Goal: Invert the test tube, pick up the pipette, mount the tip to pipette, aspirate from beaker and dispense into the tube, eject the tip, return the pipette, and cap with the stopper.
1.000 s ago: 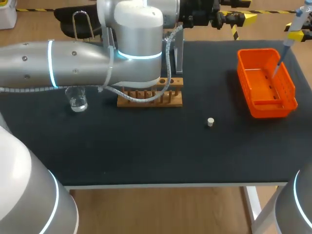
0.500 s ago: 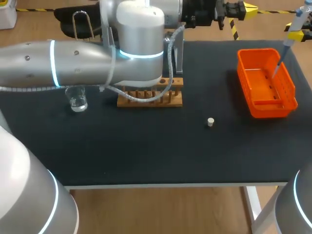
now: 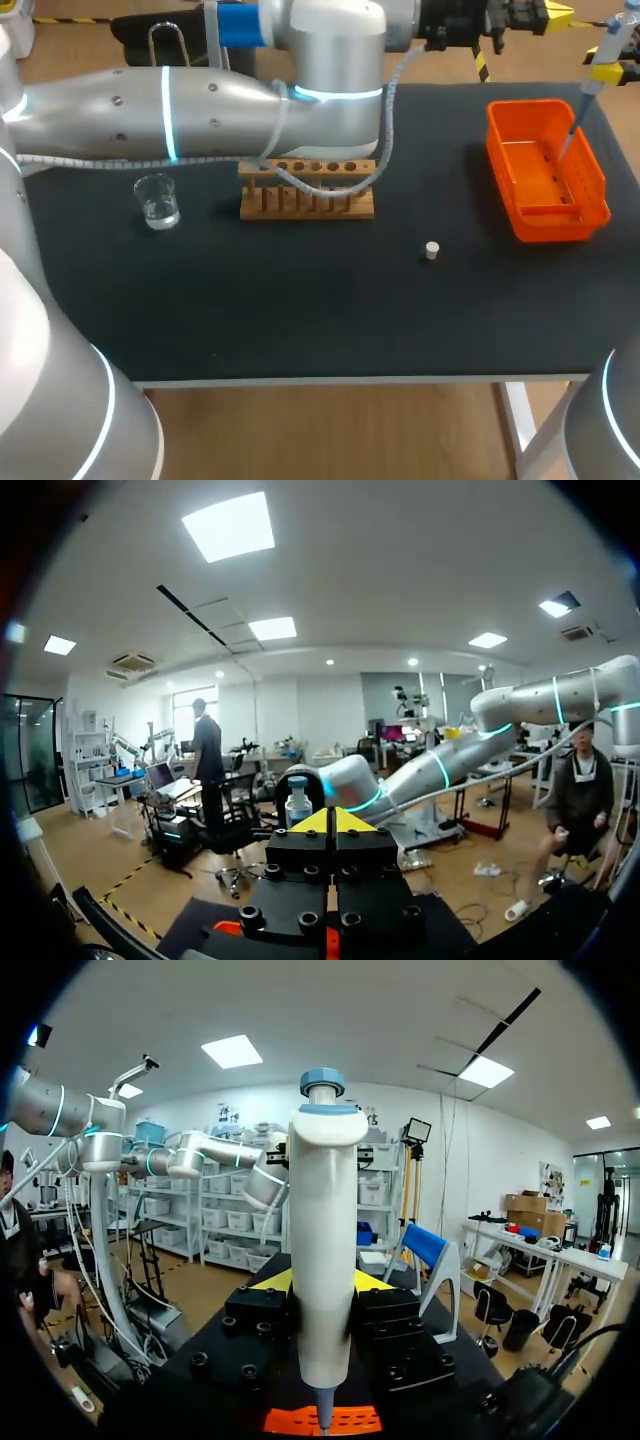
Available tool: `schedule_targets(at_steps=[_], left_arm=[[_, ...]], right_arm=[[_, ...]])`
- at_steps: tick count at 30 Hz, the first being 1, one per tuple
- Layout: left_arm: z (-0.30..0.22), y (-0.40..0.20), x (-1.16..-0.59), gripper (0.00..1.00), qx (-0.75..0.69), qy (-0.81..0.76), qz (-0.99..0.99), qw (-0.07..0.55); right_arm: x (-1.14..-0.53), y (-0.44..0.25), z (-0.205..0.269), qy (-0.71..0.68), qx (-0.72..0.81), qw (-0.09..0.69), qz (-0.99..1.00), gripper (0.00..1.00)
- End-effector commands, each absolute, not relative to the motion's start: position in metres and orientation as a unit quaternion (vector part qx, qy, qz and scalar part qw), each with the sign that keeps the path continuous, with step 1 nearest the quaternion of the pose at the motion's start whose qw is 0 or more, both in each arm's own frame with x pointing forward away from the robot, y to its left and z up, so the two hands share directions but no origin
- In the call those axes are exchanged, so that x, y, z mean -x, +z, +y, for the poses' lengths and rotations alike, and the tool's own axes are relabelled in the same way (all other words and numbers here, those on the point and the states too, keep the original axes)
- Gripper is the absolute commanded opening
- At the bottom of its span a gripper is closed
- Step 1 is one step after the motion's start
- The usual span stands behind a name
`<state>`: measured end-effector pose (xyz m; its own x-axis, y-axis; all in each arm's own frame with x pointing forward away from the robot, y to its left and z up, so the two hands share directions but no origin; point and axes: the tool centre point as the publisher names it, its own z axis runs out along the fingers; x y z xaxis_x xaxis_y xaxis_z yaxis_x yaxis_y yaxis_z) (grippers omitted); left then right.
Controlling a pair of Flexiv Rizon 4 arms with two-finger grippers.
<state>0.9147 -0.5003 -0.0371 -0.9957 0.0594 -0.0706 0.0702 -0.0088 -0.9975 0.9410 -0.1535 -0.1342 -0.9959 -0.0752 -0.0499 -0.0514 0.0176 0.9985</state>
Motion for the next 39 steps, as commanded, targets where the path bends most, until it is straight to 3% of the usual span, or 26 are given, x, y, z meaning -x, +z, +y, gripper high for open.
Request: schedule_targets(at_steps=[1,39], left_arm=[[-0.52,-0.037,-0.914,0.0,-0.044,-0.712,0.701,0.01],[-0.564,-0.039,-0.938,0.0,-0.025,-0.703,0.71,0.024]], right_arm=[[-0.94,-0.133,-0.153,-0.698,-0.044,0.008,-0.714,0.0],[-0.94,-0.133,-0.153,-0.698,-0.044,0.008,-0.714,0.0]])
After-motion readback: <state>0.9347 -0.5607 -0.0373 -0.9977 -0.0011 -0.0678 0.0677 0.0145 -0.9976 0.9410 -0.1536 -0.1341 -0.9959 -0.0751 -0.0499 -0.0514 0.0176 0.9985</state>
